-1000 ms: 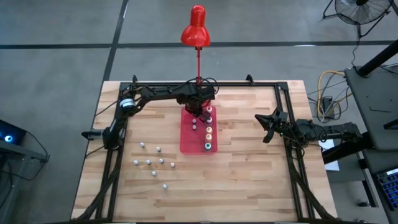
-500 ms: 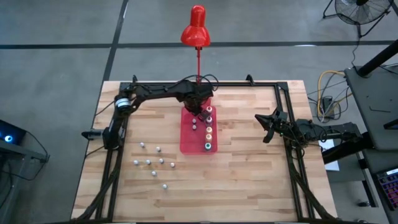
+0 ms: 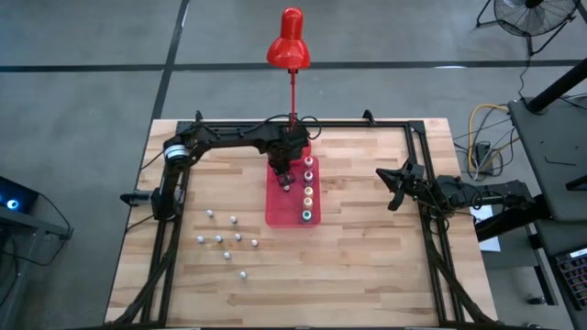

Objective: Pick & Place food coloring
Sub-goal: Put the small red food coloring bottle into the pink bin

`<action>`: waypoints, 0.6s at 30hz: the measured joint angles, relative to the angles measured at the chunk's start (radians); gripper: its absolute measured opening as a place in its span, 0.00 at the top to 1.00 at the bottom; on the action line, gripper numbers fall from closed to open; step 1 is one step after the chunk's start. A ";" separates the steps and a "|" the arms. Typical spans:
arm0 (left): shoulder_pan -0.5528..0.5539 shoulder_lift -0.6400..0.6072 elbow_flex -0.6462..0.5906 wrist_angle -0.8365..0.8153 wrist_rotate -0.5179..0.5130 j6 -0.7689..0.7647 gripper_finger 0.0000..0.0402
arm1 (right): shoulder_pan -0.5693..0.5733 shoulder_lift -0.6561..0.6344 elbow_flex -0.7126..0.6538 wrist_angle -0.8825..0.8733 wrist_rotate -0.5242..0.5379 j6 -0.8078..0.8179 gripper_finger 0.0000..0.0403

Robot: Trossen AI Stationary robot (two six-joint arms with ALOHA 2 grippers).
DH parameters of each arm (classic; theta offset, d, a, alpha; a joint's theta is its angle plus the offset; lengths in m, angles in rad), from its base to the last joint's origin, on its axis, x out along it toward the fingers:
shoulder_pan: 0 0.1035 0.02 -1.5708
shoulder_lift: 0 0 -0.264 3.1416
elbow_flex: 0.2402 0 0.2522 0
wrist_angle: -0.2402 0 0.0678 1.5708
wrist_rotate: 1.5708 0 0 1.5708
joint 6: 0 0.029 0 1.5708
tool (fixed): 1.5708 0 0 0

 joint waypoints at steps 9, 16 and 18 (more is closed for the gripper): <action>0.000 -0.001 -0.001 0.046 0.000 0.076 0.90 | 0.000 0.000 0.000 0.000 0.000 0.000 0.98; -0.001 -0.001 -0.037 0.072 0.003 0.109 0.90 | 0.000 0.000 0.000 0.000 0.000 0.000 0.98; -0.001 -0.001 -0.046 0.085 0.018 0.110 0.90 | 0.000 0.000 0.000 0.000 0.000 0.000 0.98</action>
